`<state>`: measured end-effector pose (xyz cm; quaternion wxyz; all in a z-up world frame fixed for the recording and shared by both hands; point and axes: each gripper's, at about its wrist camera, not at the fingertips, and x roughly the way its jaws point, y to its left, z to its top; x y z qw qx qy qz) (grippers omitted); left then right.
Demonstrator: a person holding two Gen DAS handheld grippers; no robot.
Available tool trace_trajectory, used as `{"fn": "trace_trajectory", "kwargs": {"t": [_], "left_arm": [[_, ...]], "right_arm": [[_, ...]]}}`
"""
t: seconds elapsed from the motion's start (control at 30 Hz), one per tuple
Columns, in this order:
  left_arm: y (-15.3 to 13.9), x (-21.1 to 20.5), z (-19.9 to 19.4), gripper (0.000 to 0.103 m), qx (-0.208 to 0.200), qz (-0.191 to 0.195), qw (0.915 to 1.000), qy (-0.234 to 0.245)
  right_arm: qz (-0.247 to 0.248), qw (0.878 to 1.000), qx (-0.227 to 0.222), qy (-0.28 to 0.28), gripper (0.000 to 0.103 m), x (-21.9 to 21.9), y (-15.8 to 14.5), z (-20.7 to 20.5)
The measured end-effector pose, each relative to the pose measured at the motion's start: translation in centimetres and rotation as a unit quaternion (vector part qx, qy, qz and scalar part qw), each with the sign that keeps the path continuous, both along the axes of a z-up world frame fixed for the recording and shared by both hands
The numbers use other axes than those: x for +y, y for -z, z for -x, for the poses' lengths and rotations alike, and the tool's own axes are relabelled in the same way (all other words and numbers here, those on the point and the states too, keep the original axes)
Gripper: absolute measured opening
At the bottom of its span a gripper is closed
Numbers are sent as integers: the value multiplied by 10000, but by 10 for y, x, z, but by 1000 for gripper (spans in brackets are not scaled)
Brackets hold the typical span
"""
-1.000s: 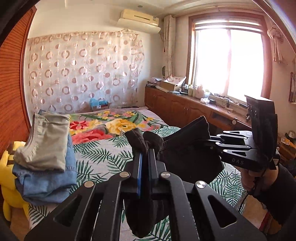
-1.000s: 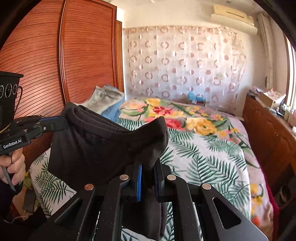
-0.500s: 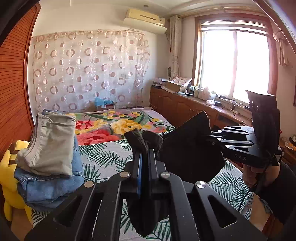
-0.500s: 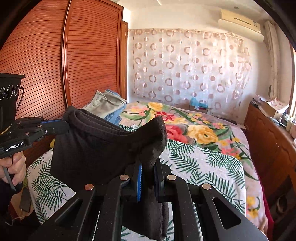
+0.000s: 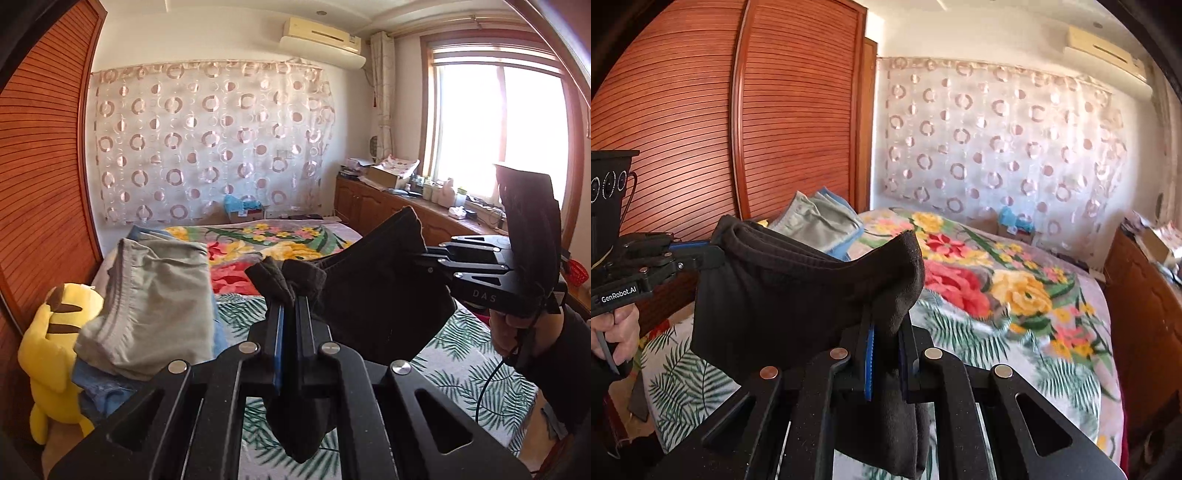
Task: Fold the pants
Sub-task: 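Carry the black shorts with the left tool toward the jeans stack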
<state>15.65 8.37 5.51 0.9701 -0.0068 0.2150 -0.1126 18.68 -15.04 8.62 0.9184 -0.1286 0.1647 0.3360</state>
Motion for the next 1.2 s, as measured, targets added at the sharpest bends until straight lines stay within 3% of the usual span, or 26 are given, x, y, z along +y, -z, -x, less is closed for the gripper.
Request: {"fn": "trace_trajectory", "kwargs": {"t": [0.47,0.8,1.2], "left_arm": [[-7,57,-31,6,-40,0,9984,-559],[-7,78,-40,6,-105,67,9963,-846],[18,94,-40,6,-26,374,9912,-1267]], "right_arm": [[184,9983,-273,-476,10,53,-14,-80],[457,9945,-533,-778,10,82,-20,-115],[932,9846,-713,-1296,10,139,-18,-168]]}}
